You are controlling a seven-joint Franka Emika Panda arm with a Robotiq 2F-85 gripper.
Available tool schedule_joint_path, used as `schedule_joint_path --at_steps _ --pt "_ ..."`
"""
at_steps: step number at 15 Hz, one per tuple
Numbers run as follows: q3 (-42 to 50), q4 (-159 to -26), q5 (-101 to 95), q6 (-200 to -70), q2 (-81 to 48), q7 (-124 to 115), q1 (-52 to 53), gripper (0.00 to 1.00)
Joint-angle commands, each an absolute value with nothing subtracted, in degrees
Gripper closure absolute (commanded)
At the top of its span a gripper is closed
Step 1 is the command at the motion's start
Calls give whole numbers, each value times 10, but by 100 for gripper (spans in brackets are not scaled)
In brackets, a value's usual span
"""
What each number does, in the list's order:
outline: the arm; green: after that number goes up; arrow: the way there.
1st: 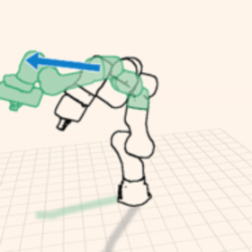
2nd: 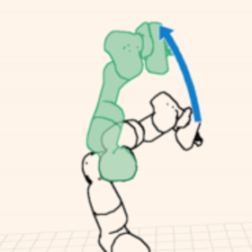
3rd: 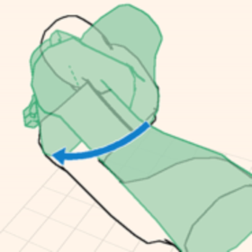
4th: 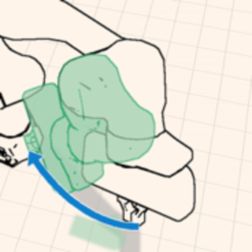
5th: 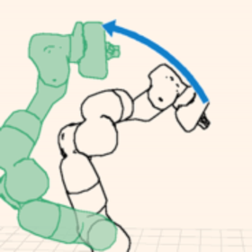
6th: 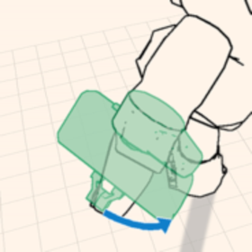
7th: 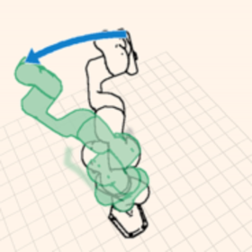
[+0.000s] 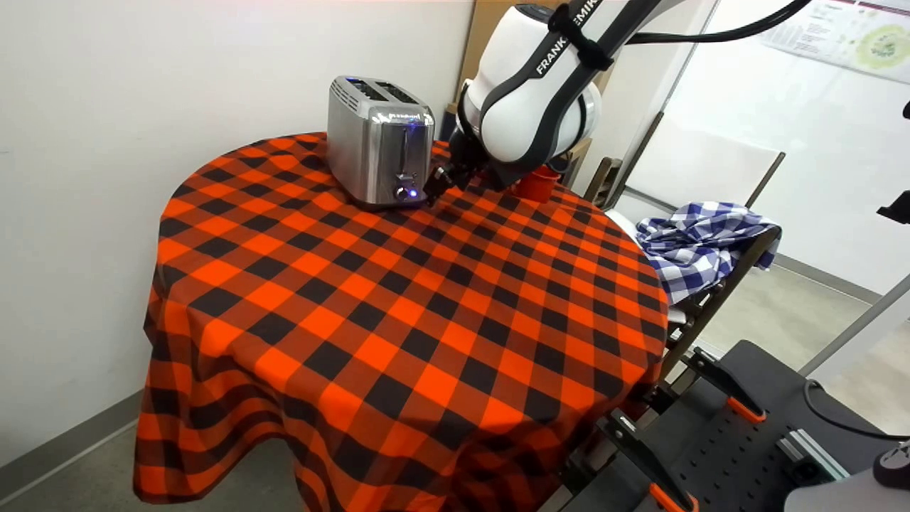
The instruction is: Turn off the toaster
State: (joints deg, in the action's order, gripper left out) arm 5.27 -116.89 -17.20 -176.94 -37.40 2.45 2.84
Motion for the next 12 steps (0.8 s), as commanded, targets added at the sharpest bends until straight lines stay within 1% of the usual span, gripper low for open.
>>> schedule_joint_path --at_steps 1,12 --pt "80 -1139 -150 -1796 -404 23 55 0" --pt "79 -1111 -110 -1858 -442 29 57 0"
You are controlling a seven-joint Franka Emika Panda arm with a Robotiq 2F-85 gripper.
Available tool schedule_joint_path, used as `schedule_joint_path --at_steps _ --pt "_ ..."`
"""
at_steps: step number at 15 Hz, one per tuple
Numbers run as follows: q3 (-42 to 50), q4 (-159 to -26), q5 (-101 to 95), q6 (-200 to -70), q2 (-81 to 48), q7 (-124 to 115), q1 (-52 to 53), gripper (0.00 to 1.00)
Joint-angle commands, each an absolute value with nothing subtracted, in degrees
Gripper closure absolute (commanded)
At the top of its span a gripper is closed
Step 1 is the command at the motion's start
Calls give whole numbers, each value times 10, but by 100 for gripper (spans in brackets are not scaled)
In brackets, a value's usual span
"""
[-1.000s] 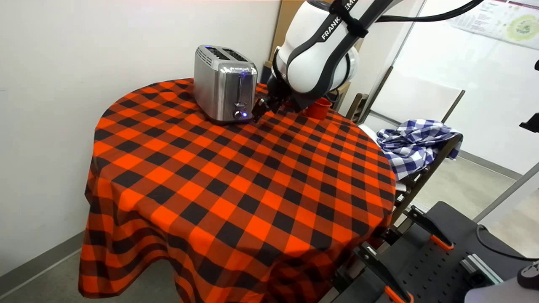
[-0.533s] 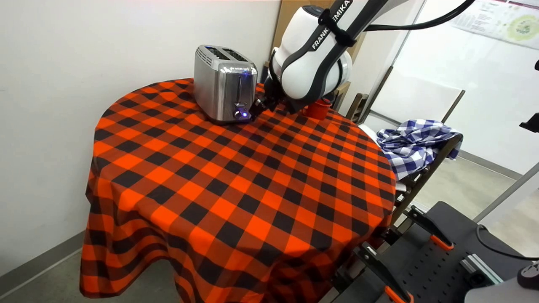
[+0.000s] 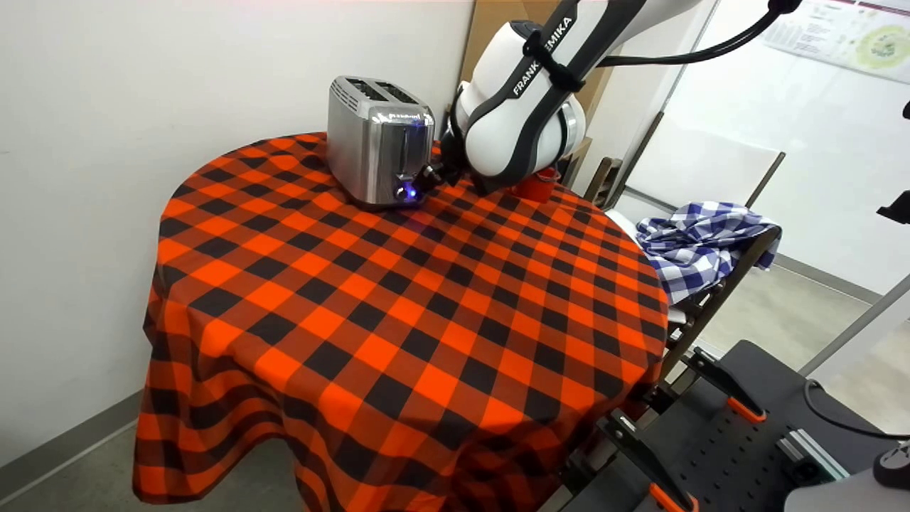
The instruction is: Turn off the toaster
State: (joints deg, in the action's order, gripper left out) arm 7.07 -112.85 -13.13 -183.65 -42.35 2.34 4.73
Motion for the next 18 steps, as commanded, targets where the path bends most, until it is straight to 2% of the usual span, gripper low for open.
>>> schedule_joint_path --at_steps 1,13,18 --pt "78 -1110 -108 -1861 -444 29 56 0" --pt "78 -1109 -96 -1897 -454 33 56 0" --pt "45 -1133 -107 -1741 -400 47 31 0"
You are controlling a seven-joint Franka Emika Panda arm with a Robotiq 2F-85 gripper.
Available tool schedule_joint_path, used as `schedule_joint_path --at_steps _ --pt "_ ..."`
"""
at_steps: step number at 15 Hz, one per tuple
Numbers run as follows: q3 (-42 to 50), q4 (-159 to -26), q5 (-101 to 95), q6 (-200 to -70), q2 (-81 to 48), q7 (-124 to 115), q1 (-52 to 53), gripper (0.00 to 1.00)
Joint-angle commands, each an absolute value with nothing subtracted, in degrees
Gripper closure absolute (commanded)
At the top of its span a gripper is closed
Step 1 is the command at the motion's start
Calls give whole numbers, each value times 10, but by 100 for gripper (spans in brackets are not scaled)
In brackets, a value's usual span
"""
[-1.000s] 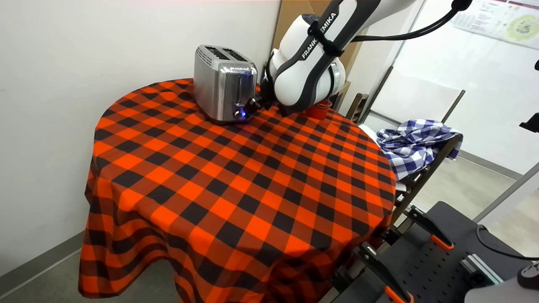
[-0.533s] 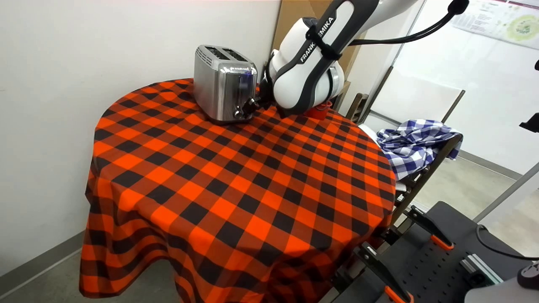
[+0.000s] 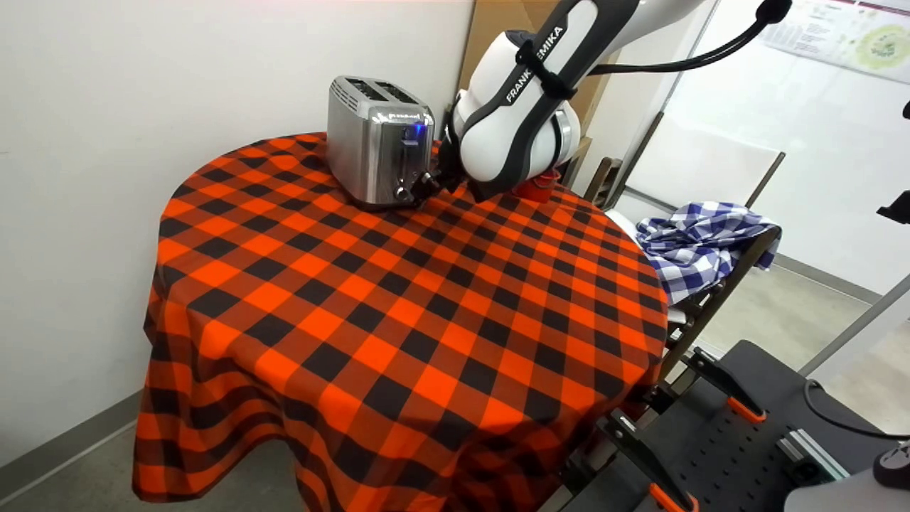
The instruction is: Turn off the toaster
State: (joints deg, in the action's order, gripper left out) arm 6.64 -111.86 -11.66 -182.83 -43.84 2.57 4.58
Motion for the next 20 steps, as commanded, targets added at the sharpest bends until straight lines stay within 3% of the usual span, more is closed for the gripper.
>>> schedule_joint_path --at_steps 1,10,20 --pt "41 -1136 -105 -1694 -386 46 29 0" --pt "0 -1184 -52 -1362 -207 59 -6 0" --pt "-19 -1301 111 -1278 -9 91 -14 0"
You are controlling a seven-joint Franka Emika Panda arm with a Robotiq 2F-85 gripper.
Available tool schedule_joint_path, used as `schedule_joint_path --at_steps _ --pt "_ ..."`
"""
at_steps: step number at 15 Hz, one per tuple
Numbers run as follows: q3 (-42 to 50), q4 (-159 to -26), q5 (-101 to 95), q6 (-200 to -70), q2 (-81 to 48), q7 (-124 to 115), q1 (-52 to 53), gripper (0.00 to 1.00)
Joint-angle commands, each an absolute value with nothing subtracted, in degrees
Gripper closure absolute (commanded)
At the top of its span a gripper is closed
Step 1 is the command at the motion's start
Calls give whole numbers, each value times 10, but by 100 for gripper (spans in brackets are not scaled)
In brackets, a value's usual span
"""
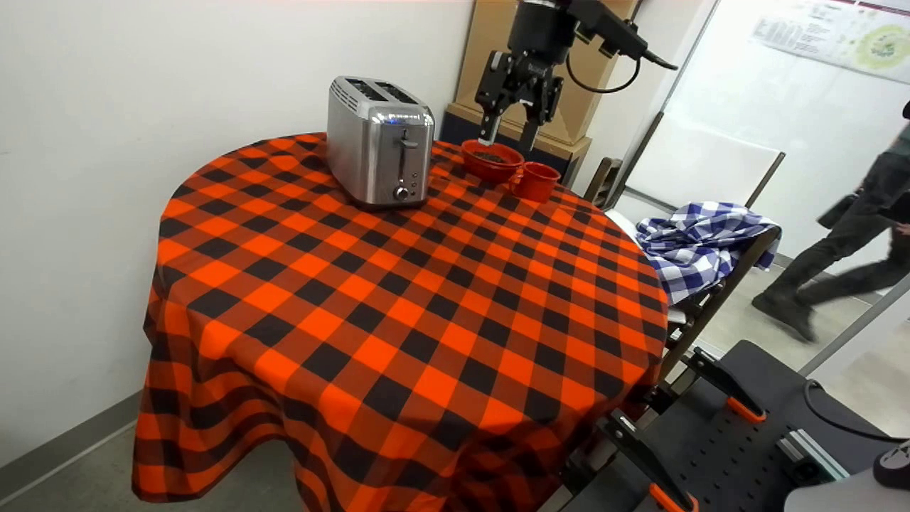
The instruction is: Turn off the toaster
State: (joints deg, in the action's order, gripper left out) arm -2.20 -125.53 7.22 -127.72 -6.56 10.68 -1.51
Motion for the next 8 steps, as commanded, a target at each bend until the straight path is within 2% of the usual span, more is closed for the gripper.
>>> schedule_joint_path --at_steps 1,8 --pt "-17 -1311 124 -1285 3 82 -13 0" --pt "-11 -1307 121 -1281 3 69 -9 0"
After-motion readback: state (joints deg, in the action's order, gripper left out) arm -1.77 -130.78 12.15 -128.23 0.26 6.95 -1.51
